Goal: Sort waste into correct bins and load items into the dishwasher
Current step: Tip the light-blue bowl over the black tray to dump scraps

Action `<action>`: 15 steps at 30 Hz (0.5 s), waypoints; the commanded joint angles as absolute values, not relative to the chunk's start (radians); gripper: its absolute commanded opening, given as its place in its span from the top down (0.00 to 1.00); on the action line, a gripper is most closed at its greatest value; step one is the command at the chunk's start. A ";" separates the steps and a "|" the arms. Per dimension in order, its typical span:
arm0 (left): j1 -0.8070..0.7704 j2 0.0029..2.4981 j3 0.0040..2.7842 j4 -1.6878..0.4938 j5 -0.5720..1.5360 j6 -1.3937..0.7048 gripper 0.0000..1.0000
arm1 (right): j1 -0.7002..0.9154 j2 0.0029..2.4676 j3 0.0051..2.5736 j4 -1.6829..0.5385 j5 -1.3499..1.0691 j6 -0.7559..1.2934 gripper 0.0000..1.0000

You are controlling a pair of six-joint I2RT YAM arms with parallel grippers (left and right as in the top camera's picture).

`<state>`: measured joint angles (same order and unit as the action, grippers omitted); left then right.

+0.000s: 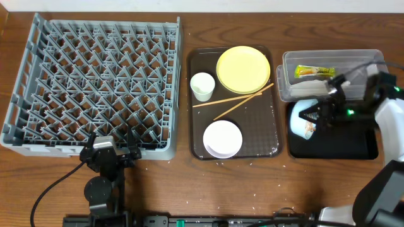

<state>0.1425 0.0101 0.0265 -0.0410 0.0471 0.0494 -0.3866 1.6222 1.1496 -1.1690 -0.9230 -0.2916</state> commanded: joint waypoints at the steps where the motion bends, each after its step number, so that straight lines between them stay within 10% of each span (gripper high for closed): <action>1: 0.147 0.004 0.004 -0.066 0.041 0.049 0.05 | -0.484 1.616 1.106 -1.166 -1.141 -0.425 0.99; 15: 0.147 0.004 0.004 -0.066 0.042 0.049 0.05 | -0.801 1.616 0.992 -1.171 -1.341 -0.454 0.99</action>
